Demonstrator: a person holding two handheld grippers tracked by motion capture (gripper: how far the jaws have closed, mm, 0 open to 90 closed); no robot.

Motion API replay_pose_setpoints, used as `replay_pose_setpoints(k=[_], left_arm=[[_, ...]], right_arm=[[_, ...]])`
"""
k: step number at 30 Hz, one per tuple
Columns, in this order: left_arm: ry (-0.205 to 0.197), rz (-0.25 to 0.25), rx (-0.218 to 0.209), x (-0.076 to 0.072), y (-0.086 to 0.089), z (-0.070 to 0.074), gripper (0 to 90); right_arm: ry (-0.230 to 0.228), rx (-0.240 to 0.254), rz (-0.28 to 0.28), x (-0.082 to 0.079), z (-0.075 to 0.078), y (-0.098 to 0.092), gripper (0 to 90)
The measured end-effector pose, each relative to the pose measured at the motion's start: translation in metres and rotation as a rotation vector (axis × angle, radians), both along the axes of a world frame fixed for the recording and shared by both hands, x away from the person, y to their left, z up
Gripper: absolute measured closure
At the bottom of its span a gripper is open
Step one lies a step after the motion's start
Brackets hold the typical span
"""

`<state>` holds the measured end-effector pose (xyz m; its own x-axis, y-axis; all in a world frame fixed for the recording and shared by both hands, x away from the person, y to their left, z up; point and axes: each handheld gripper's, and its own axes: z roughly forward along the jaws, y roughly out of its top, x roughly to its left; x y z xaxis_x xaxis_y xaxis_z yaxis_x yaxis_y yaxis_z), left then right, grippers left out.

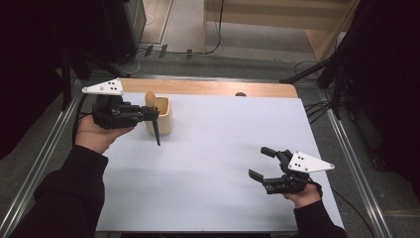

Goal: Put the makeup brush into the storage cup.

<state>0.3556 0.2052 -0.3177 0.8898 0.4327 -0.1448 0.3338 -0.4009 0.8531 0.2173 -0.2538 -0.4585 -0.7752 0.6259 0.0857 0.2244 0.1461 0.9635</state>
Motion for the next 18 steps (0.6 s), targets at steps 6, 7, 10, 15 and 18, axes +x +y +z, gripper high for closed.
replay_pose_setpoints(k=[6, 7, 10, 15, 18], left_arm=[[-0.023, 0.027, 0.003, 0.011, -0.001, 0.007, 79.2], [-0.026, 0.030, 0.007, 0.014, -0.001, 0.009, 79.2], [-0.023, 0.043, 0.009, 0.020, -0.001, 0.012, 79.2], [-0.027, 0.068, -0.001, 0.032, 0.002, 0.021, 79.2], [-0.038, 0.079, -0.004, 0.038, 0.003, 0.027, 79.3]], right_arm=[[0.002, 0.003, 0.002, 0.000, 0.000, -0.001, 16.4], [0.005, 0.004, 0.000, 0.000, 0.000, -0.001, 16.4], [0.004, 0.008, -0.001, 0.000, 0.000, -0.001, 16.4], [0.006, 0.009, -0.002, 0.001, 0.000, -0.002, 16.4], [0.004, 0.010, 0.001, 0.001, 0.000, -0.002, 16.4]])
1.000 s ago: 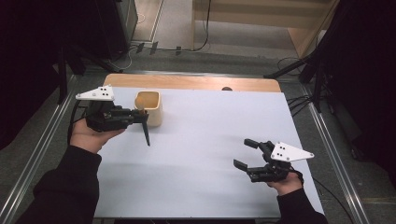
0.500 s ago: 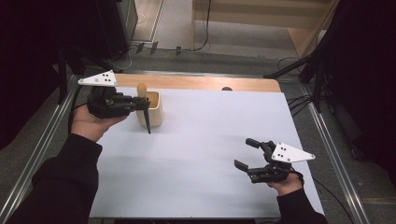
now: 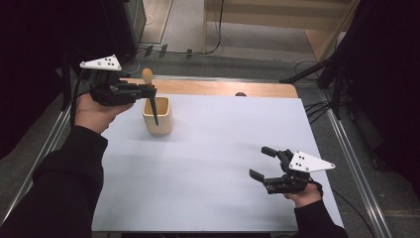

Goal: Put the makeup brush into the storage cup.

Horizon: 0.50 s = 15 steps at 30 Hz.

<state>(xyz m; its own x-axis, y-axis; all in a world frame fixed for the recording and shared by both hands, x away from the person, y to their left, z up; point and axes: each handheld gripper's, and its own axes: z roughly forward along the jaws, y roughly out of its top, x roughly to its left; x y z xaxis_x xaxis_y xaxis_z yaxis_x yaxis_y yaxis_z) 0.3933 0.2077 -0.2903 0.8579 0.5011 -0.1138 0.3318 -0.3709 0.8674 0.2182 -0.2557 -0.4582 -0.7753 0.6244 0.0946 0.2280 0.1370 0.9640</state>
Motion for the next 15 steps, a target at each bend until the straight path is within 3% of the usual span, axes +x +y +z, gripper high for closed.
replay_pose_setpoints(k=[6, 15], left_arm=[[-0.024, 0.024, -0.006, 0.009, 0.001, 0.006, 79.2], [-0.037, 0.069, -0.001, 0.025, 0.003, 0.000, 79.2]], right_arm=[[0.002, 0.000, 0.006, 0.000, 0.000, 0.001, 16.4], [0.000, 0.003, 0.008, 0.000, 0.000, 0.002, 16.4]])
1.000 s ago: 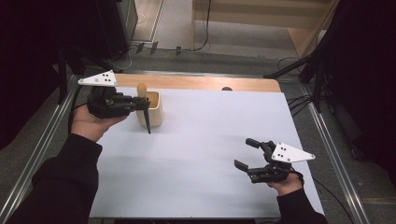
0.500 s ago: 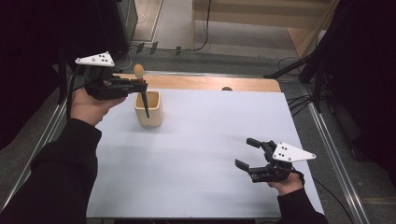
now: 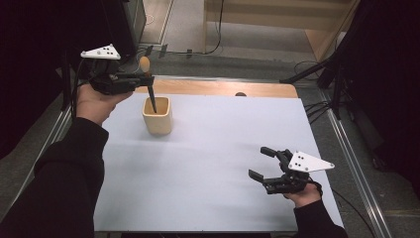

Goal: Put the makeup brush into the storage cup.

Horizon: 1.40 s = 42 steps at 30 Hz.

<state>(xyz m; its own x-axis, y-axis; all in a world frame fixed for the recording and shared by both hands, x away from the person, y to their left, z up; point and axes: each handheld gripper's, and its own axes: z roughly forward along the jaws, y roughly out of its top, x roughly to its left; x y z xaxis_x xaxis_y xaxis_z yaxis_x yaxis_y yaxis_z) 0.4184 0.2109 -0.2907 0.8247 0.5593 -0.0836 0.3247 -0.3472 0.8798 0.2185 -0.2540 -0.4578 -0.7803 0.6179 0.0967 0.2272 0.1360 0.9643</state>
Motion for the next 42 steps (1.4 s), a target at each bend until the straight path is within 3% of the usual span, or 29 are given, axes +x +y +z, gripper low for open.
replay_pose_setpoints(k=[6, 13, 16, 20, 42], left_arm=[[-0.005, 0.040, 0.020, 0.010, -0.002, -0.007, 79.2], [0.009, 0.063, 0.016, 0.021, -0.003, -0.018, 79.2], [-0.006, 0.065, 0.019, 0.025, -0.005, -0.024, 79.2], [-0.005, 0.067, 0.054, 0.029, -0.008, -0.034, 79.1], [0.063, 0.099, 0.013, 0.032, -0.005, -0.071, 78.9]], right_arm=[[0.001, 0.003, -0.003, 0.000, 0.000, -0.001, 16.4], [0.000, -0.001, 0.004, 0.000, 0.000, 0.000, 16.4], [0.001, 0.004, 0.005, 0.000, 0.000, 0.000, 16.4], [0.002, 0.006, 0.011, -0.001, 0.000, 0.001, 16.5], [0.002, 0.014, 0.013, -0.001, 0.001, 0.002, 16.5]])
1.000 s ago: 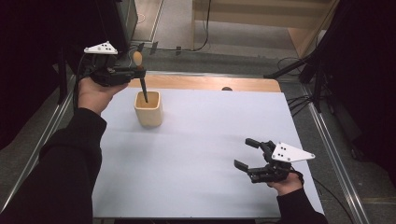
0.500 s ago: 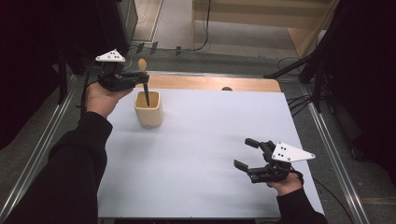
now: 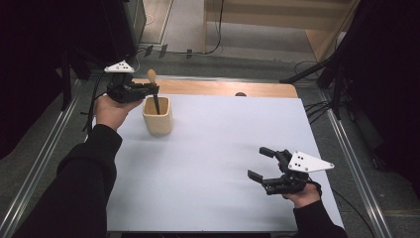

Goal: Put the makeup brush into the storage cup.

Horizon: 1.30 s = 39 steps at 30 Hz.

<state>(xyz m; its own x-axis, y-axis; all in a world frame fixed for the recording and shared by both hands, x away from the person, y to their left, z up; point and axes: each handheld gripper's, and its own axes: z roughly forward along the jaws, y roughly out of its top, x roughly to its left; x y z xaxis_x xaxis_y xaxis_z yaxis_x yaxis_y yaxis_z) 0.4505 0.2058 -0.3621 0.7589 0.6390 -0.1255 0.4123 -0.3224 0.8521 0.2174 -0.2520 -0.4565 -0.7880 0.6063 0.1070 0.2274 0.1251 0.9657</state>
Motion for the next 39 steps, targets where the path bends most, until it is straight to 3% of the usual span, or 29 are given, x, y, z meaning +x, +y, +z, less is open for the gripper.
replay_pose_setpoints(k=[8, 9, 10, 11, 12, 14, 20, 24, 29, 39], left_arm=[[0.027, 0.013, 0.004, 0.002, 0.001, -0.006, 75.7], [0.040, 0.000, -0.032, 0.003, 0.002, -0.008, 66.6], [0.048, -0.020, -0.068, 0.004, 0.004, -0.009, 51.8], [0.055, -0.023, -0.084, 0.005, 0.005, -0.010, 39.7], [0.059, -0.020, -0.071, 0.004, 0.006, -0.009, 32.5], [0.029, -0.021, -0.050, 0.001, 0.008, -0.008, 30.7], [0.024, -0.018, -0.009, -0.007, 0.018, -0.004, 23.8], [0.055, -0.062, -0.011, -0.011, 0.022, -0.006, 18.7], [0.019, -0.086, 0.022, -0.021, 0.024, -0.008, 16.5], [-0.028, -0.104, -0.015, -0.039, 0.028, -0.008, 14.2]], right_arm=[[0.001, 0.001, 0.001, 0.000, 0.000, 0.000, 16.5], [0.003, 0.003, 0.001, 0.000, 0.000, 0.000, 16.5], [0.003, 0.002, 0.000, 0.001, 0.000, 0.000, 16.5], [0.003, 0.002, -0.001, 0.001, 0.000, 0.000, 16.5], [0.003, 0.004, 0.000, 0.001, 0.000, -0.001, 16.5], [0.004, 0.003, -0.002, 0.001, 0.000, -0.001, 16.5], [0.006, 0.004, -0.004, 0.001, 0.000, -0.001, 16.5], [0.010, 0.004, -0.006, 0.001, 0.000, -0.001, 16.5], [0.009, 0.002, -0.005, 0.001, -0.001, -0.001, 16.5], [0.010, 0.003, -0.009, 0.001, -0.001, -0.001, 16.5]])
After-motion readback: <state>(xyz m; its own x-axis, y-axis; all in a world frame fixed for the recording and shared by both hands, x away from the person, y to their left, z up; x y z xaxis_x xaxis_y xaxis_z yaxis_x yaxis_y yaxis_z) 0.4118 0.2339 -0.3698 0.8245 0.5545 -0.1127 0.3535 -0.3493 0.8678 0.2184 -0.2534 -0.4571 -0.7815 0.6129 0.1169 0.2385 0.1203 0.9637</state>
